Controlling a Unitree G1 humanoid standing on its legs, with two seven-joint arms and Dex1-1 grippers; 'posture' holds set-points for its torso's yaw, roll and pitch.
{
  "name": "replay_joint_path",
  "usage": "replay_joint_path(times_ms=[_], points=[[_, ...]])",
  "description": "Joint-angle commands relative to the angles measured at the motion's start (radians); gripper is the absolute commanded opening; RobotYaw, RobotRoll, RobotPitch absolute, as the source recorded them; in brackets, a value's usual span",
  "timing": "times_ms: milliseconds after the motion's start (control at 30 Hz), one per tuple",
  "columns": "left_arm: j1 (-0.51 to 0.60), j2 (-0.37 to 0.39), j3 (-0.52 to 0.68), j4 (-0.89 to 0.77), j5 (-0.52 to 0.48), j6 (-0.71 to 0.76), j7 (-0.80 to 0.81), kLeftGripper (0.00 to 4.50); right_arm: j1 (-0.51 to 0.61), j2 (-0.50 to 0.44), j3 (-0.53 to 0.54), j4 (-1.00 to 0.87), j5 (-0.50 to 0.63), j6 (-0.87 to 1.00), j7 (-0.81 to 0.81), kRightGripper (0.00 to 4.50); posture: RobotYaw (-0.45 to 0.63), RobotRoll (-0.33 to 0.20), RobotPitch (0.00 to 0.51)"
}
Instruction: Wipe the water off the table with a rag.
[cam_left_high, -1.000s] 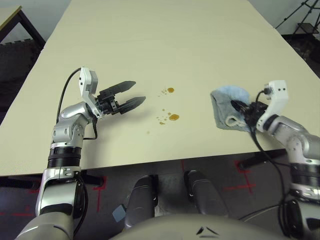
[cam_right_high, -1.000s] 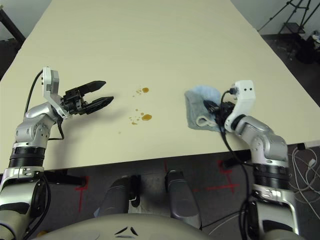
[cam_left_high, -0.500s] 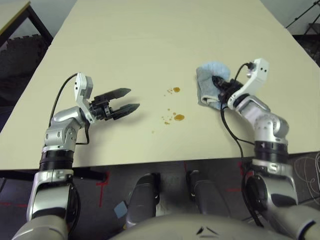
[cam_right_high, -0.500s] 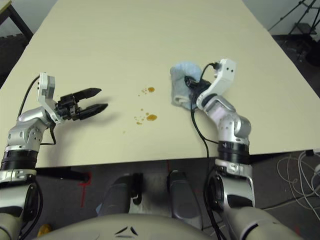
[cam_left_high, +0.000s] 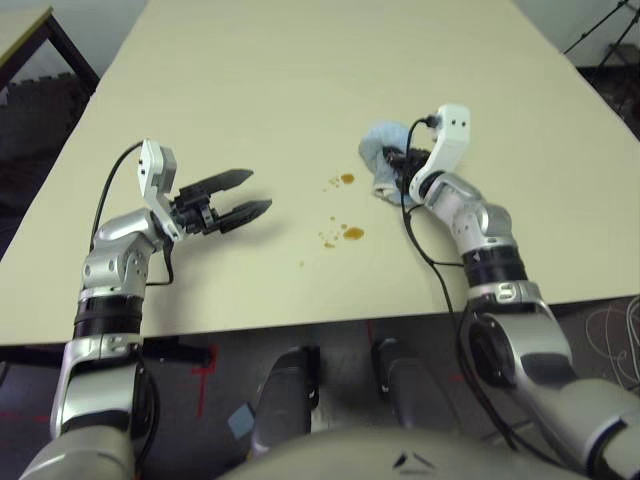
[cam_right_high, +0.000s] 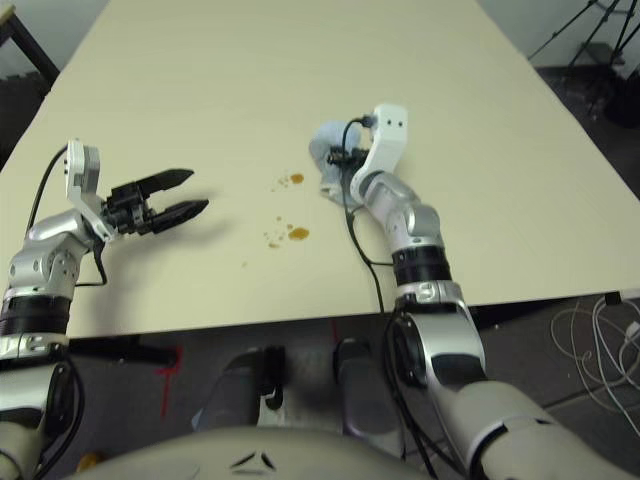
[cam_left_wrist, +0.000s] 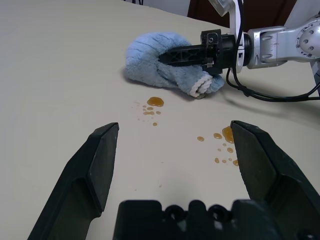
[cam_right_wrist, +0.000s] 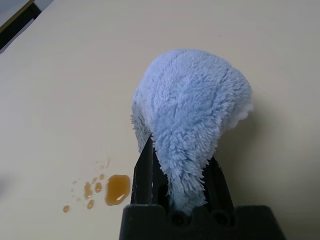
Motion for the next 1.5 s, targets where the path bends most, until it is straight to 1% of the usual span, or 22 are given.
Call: replay_joint_path(times_ms=[33,167,433,667,767,933,1133,1333,1467,1500], points=[[0.012,0.014,0.007,-0.01,0.004,-0.003,-0.004,4.5,-0.015,0.055,0.052,0.093,-0.032,0.008,0.033,0.07,-0.13,0.0,0.152],[0.019,0.018,0.007,-0.015,0.003,-0.001,-0.007,4.5,-0.041,0.092,0.071,0.128,-0.046,0.021,0.064,0.07,-0.13,0.0,0.156],[0.02,0.021,0.007,-0.019,0.002,0.0,-0.006,4.5,-0.046,0.13,0.144,0.102,-0.061,0.082,0.18,0.07,-0.12,0.0,0.162],[0.021,0.015,0.004,-0.024,0.0,0.001,-0.002,4.5,-0.048,0.175,0.197,0.097,-0.097,0.05,0.225,0.07,-0.12,0.0,0.166],[0.021,0.013,0.003,-0.027,0.0,0.002,0.0,4.5,-0.054,0.178,0.198,0.111,-0.112,0.028,0.212,0.07,-0.12,0.0,0.167],[0.025,0.006,0.002,-0.036,-0.002,0.002,0.006,4.5,-0.089,0.129,0.152,0.163,-0.139,-0.053,0.138,0.07,-0.12,0.0,0.168],[0.031,0.002,0.004,-0.047,-0.006,0.009,0.006,4.5,-0.157,0.011,0.043,0.217,-0.117,-0.109,0.051,0.07,-0.13,0.0,0.165],[0.012,-0.012,-0.007,-0.026,0.001,0.005,0.004,4.5,-0.194,-0.086,-0.019,0.272,-0.115,-0.139,0.043,0.07,-0.13,0.0,0.162],[0.002,-0.017,-0.011,-0.012,0.006,0.001,-0.002,4.5,-0.186,-0.135,-0.052,0.245,-0.1,-0.123,0.045,0.07,-0.14,0.0,0.166],[-0.002,-0.016,-0.012,-0.009,0.007,0.002,-0.005,4.5,-0.166,-0.147,-0.056,0.2,-0.088,-0.087,0.062,0.07,-0.14,0.0,0.168]])
